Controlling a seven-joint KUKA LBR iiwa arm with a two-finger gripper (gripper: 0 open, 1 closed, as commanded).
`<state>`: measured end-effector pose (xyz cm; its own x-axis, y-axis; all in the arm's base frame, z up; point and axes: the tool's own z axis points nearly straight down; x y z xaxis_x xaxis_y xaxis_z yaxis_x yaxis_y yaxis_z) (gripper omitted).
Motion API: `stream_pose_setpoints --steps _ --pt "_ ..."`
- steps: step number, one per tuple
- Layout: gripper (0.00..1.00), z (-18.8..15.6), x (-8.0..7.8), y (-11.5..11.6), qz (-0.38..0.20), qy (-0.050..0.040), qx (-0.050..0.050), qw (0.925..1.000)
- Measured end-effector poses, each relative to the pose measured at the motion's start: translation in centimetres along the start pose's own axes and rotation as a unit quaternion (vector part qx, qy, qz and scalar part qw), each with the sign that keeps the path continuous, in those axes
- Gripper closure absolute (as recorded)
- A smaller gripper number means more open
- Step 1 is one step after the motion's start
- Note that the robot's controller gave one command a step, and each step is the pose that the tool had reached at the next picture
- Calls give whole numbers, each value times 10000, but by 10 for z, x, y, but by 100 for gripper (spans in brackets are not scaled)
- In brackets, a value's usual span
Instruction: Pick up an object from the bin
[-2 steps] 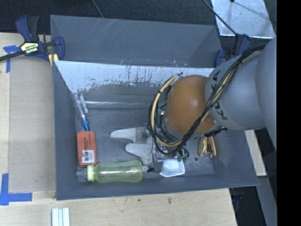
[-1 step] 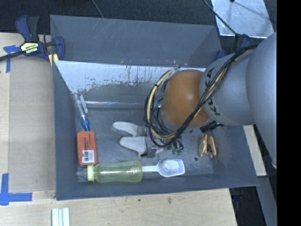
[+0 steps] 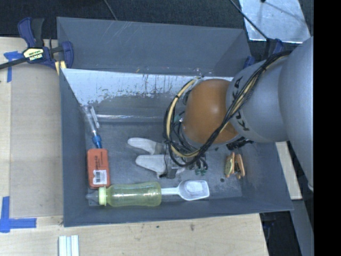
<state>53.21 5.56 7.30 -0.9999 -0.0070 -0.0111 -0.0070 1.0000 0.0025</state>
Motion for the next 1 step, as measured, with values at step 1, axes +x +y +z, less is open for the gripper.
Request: stream_pose_setpoints --steps 1 --pt "100 -156 -6 14 -34 30 7 10000"
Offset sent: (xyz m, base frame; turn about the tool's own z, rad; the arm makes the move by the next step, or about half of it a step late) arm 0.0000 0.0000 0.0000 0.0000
